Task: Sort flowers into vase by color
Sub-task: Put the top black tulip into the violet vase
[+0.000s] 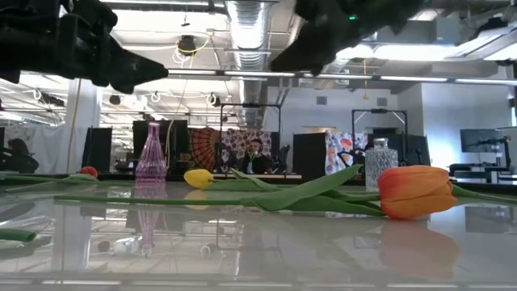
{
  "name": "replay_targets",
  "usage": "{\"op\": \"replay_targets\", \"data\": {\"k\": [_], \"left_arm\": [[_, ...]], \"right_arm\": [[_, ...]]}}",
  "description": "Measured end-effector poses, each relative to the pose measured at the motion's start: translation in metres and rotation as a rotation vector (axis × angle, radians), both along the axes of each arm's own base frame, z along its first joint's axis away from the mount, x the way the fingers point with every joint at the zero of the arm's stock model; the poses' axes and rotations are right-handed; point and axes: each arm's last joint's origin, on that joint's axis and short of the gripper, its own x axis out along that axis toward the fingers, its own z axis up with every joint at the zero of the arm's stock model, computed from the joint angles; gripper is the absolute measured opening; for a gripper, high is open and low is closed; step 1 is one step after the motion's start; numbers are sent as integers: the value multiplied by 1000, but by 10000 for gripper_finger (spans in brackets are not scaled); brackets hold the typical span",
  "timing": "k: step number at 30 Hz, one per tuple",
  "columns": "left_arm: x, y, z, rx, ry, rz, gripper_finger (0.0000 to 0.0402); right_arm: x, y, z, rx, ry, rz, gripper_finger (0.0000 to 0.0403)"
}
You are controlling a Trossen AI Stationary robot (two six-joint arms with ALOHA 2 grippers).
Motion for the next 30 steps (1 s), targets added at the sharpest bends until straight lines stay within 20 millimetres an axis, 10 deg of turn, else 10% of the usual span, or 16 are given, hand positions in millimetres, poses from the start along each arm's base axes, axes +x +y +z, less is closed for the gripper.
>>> {"op": "replay_targets", "data": {"k": [13, 22, 30], "left_arm": [[0, 3, 0, -24, -1, 95, 178], [0, 3, -2, -22, 21, 94, 178], [0, 3, -6, -17, 55, 95, 178]], "right_arm": [[69, -82, -33, 60, 347, -223, 152], [68, -148, -78, 88, 506, -333, 193], [62, -153, -95, 113, 606, -337, 190]]}}
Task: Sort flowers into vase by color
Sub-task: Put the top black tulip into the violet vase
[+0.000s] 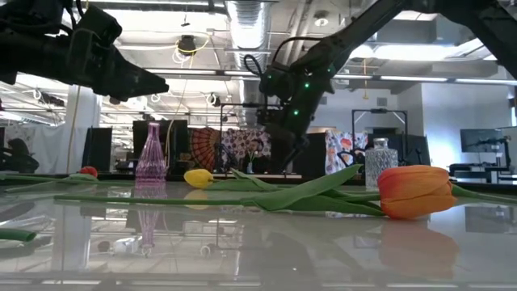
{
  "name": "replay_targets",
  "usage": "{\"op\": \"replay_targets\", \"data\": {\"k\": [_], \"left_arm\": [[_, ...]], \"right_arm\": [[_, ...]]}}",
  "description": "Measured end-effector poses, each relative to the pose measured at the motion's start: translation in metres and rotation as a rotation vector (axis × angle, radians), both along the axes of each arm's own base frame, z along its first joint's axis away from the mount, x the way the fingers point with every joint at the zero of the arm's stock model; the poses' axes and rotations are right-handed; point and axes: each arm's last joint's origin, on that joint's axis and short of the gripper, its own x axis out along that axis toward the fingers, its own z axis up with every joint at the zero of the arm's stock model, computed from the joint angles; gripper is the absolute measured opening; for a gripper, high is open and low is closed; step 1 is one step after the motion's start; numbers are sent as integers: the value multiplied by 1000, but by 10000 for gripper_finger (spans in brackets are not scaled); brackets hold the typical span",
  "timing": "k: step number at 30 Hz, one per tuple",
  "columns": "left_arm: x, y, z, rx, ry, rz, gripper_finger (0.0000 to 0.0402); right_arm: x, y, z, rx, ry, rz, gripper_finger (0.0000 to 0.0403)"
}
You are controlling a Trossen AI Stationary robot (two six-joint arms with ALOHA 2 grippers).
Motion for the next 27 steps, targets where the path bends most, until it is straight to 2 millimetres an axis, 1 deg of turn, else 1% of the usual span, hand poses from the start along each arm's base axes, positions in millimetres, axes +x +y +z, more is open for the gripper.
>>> {"op": "replay_targets", "data": {"k": [7, 11, 16, 19, 21, 24, 25, 27], "left_arm": [[0, 0, 0, 1, 2, 0, 178], [0, 0, 0, 0, 2, 0, 178], [0, 0, 0, -8, 2, 0, 178], [0, 0, -1, -10, 7, 1, 178], [0, 0, -1, -10, 7, 0, 178], [0, 0, -1, -10, 8, 0, 178], [0, 0, -1, -10, 8, 0, 178], [0, 0, -1, -10, 8, 0, 178]], "right_arm": [[-1, 2, -1, 10, 24, 8, 189], [0, 3, -21, 60, 75, 17, 189], [1, 2, -42, 73, 137, 22, 183], [-1, 3, -44, 80, 161, 27, 148], [-1, 4, -42, 82, 165, 29, 106], [-3, 5, -34, 77, 162, 38, 30], [-5, 6, -29, 76, 159, 45, 19], [-6, 8, -21, 82, 145, 31, 19]]}}
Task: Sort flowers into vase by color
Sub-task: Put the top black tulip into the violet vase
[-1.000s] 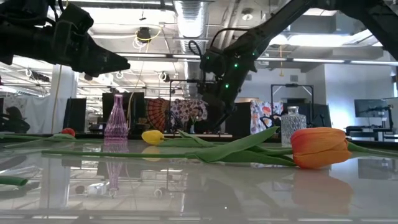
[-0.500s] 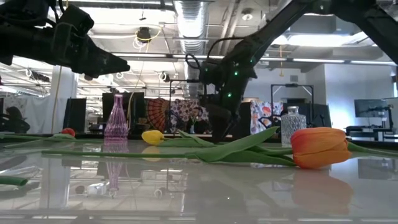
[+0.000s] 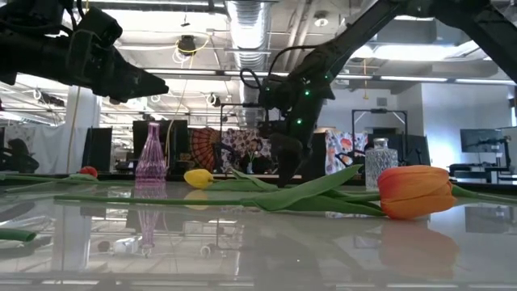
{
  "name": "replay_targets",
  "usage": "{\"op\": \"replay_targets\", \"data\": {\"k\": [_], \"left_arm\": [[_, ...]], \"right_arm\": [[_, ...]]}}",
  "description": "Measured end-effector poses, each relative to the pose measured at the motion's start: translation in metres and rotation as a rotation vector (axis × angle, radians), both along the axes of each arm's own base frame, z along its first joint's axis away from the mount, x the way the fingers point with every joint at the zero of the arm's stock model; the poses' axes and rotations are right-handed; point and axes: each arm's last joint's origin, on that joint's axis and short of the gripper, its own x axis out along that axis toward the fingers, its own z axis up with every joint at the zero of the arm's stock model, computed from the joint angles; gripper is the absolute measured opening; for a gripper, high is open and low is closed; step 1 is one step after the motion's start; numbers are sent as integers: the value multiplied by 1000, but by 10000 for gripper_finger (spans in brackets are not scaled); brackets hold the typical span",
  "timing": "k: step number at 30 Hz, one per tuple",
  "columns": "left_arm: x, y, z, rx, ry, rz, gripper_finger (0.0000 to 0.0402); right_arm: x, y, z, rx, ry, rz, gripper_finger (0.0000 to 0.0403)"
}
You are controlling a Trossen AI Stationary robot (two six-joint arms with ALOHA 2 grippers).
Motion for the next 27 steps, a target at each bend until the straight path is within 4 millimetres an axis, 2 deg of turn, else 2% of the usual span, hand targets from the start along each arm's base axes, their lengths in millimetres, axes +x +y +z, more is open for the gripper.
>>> {"op": "replay_targets", "data": {"k": [3, 6, 8, 12, 15, 27], "left_arm": [[0, 0, 0, 0, -1, -1, 178], [0, 0, 0, 0, 1, -4, 178], [0, 0, 0, 0, 5, -4, 178], [0, 0, -2, 2, 22, -3, 178], [0, 0, -3, 2, 34, -5, 178], [-1, 0, -6, -8, 63, -4, 178]], "right_arm": [[-5, 3, 22, -3, -45, -20, 19], [-7, 4, 60, -13, -190, -17, 16], [-9, 6, 78, 1, -276, -13, 16], [-7, 11, 101, 9, -410, 23, 16], [-5, 15, 111, -6, -472, 37, 16], [3, 20, 114, 6, -537, 55, 16]]}}
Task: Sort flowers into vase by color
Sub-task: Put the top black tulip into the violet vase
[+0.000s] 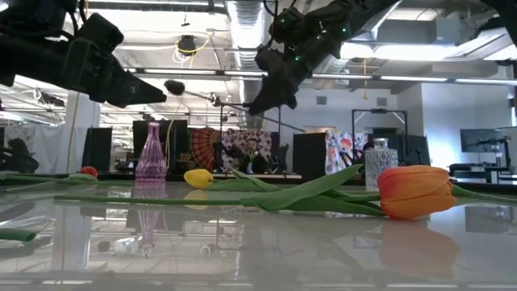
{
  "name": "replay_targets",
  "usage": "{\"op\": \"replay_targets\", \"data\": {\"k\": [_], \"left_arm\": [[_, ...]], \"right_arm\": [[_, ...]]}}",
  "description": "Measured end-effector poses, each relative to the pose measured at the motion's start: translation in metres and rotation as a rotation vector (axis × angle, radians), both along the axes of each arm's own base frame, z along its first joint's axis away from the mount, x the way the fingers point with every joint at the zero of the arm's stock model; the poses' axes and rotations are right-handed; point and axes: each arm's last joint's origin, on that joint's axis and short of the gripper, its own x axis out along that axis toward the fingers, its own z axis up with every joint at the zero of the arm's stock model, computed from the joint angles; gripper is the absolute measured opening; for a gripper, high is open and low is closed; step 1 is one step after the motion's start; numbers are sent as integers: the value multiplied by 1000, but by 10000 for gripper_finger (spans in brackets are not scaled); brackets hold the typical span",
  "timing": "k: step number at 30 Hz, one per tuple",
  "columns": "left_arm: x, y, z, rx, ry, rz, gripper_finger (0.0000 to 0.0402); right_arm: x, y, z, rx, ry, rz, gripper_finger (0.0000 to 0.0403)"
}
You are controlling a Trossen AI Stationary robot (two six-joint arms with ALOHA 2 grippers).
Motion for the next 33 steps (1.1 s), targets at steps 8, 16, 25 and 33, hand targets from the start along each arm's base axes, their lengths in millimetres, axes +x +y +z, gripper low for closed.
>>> {"op": "replay_targets", "data": {"k": [8, 16, 25, 33], "left_arm": [[0, 0, -1, 0, 9, 0, 178], [0, 0, -1, 0, 9, 1, 178], [0, 1, 1, 1, -12, 21, 178], [-4, 2, 6, -60, -63, 51, 178]], "right_arm": [[11, 3, 15, 32, -202, 80, 17], [28, 20, 40, -59, -649, 157, 18], [61, 11, 17, -115, -1138, 159, 18], [118, -31, -11, -64, -1300, 136, 18]]}}
